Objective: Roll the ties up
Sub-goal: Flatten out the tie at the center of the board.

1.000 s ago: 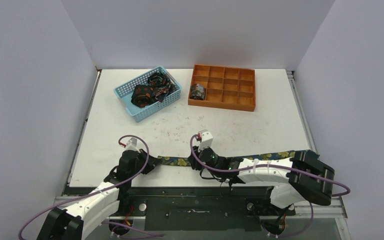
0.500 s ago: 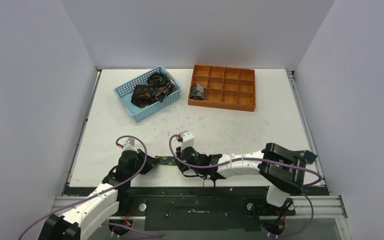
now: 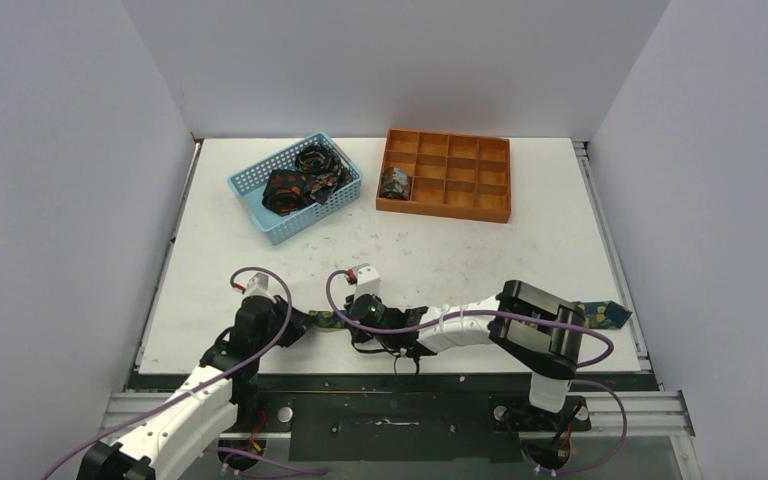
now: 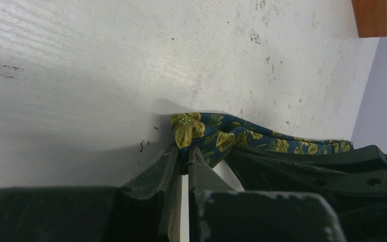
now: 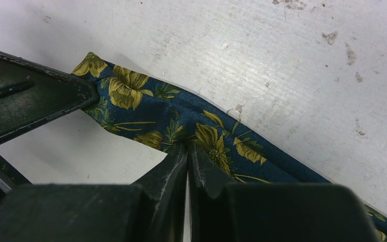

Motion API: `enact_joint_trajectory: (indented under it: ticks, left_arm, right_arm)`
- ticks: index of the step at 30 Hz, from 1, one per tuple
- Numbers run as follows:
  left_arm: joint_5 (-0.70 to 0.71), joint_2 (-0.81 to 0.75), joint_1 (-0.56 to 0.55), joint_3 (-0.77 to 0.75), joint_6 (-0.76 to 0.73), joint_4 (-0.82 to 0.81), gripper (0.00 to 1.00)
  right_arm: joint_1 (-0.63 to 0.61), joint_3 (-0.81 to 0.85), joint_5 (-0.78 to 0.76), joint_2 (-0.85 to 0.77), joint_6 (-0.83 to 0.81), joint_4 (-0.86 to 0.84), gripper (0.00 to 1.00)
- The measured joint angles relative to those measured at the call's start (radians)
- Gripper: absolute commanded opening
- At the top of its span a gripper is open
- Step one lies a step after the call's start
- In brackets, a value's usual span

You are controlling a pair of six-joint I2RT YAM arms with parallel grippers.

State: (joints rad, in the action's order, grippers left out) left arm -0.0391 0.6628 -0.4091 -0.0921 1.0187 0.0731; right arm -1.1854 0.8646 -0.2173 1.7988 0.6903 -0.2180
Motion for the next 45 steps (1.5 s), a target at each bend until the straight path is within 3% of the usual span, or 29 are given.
enact_joint_trajectory:
  ticks: [8,19,30,45]
  left_arm:
    - [0.017,-0.084,0.0,-0.065,-0.007,0.114,0.0]
    - [0.07,-0.009,0.0,-0.081,-0.01,0.182,0.0]
    - [0.091,0.044,0.0,-0.098,-0.01,0.203,0.0]
    - [0.095,0.056,0.0,-0.107,-0.011,0.208,0.0]
  right_arm:
    - [0.005,0.005,-0.009,0.01,0.01,-0.02,0.05]
    - [-0.016,0.009,-0.022,-0.082,-0.032,0.01,0.05]
    - [0.0,0.127,0.049,0.071,-0.043,0.077,0.05]
    - [0.067,0.125,0.068,0.072,-0.005,0.072,0.05]
